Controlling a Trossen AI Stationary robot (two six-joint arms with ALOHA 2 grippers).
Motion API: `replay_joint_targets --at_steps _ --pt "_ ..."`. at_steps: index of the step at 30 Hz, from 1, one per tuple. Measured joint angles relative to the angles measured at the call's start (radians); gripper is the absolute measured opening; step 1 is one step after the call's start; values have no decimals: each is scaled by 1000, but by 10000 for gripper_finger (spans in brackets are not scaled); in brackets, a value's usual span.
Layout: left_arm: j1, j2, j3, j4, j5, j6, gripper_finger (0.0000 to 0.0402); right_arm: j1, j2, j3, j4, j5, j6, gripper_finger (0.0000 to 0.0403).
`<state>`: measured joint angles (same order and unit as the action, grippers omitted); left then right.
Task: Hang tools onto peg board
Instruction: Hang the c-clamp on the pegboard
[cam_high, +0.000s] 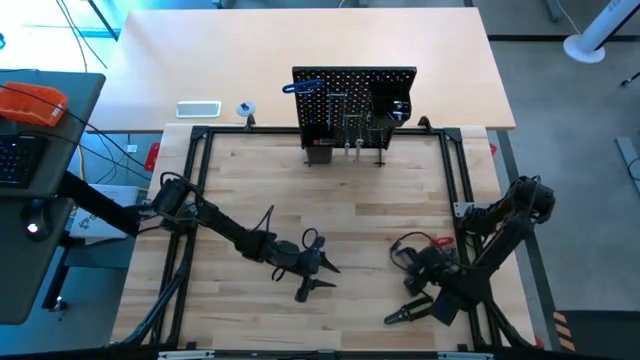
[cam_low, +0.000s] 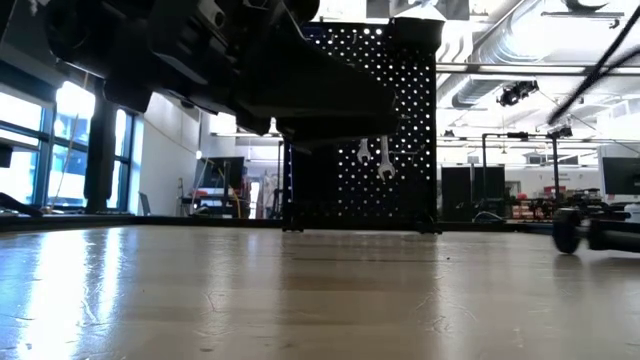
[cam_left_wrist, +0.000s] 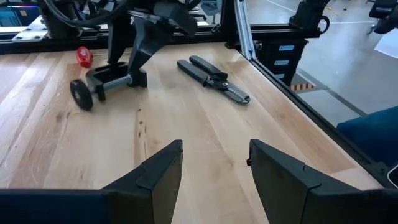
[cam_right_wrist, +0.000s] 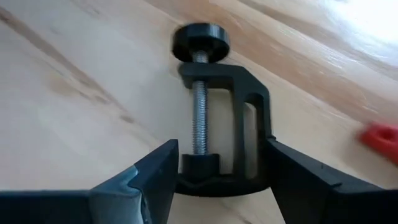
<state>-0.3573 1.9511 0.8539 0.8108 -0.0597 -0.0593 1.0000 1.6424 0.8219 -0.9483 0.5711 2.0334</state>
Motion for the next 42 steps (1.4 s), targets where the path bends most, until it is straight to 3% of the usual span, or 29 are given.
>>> replay_joint_targets --at_steps 4,8,10,14,30,37,42 --pt "1 0 0 0 -1 -1 178 -39 0 0 84 66 -77 227" --pt "1 0 0 1 -3 -10 178 -58 0 1 279 257 -227 227" --pt "1 0 0 1 -3 -17 178 -64 -3 1 325 293 -284 227" --pt "1 0 0 1 -4 -26 178 -66 -25 2 286 233 -304 226" --pt "1 0 0 1 -20 -35 178 -29 -64 -1 5 -33 -128 211" --pt "1 0 0 1 -21 -35 178 -29 -64 -62 138 -43 -127 211" --pt "-3 0 0 2 -23 -37 178 -31 -62 -156 404 86 -152 211"
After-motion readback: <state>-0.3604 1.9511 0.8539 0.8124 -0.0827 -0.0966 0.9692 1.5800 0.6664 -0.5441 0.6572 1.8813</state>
